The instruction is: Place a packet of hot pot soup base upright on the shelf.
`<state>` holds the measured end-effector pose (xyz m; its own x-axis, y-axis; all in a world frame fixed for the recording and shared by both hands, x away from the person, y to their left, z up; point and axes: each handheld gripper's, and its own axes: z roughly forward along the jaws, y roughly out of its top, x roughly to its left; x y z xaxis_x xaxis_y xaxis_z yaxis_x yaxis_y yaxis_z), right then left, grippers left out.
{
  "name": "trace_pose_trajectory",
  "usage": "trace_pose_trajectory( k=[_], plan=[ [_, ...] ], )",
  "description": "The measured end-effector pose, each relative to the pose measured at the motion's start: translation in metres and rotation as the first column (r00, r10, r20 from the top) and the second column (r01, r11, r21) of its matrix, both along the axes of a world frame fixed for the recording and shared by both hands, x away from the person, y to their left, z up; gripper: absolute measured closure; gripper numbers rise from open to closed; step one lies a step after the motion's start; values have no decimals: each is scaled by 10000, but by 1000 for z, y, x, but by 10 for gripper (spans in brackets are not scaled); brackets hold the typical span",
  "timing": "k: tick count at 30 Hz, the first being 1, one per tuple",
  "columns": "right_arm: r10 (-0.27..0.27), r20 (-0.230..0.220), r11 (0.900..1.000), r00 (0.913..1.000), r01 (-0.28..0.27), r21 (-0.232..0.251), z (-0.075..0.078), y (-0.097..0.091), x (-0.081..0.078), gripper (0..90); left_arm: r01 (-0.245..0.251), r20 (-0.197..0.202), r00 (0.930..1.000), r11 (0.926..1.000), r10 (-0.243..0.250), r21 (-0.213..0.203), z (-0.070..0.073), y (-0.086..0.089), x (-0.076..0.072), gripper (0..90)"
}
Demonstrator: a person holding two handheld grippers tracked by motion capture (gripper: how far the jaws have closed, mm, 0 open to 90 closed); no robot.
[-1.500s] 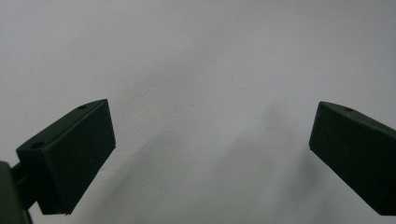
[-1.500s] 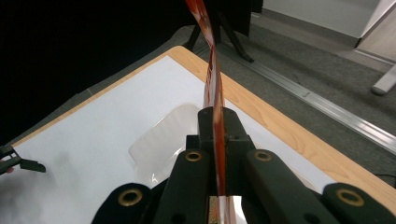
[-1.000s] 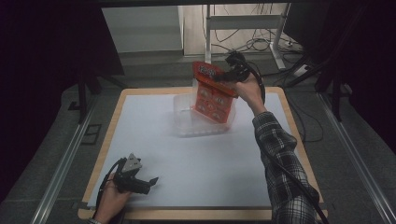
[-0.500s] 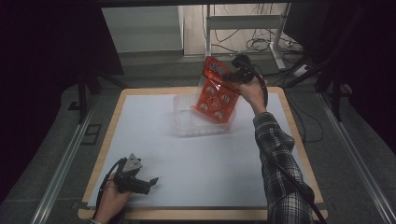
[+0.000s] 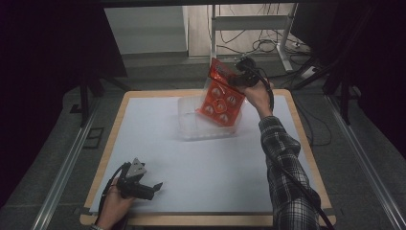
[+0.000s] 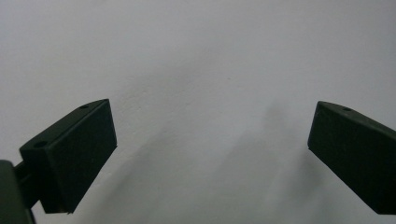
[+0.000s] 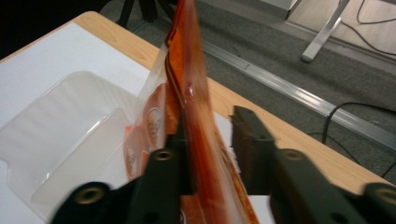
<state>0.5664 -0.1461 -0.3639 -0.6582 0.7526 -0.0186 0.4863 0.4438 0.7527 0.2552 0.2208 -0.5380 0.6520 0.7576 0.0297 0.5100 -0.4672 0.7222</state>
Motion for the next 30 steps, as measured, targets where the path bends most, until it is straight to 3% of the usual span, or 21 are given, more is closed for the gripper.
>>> trace_pose_trajectory(
  k=[6,17,30],
  plan=[
    [153,-49,9997,9999,-152,180,3,-6,-2,506,-17,-7,10000,10000,17,2,0,0,0,7],
    [331,312,9988,9990,-342,364,12,-12,-10,313,-31,25,10000,10000,31,-11,0,0,0,9],
    [579,633,9971,9963,-609,463,23,-19,-22,186,-23,21,10000,10000,23,5,0,0,0,9]
  ],
)
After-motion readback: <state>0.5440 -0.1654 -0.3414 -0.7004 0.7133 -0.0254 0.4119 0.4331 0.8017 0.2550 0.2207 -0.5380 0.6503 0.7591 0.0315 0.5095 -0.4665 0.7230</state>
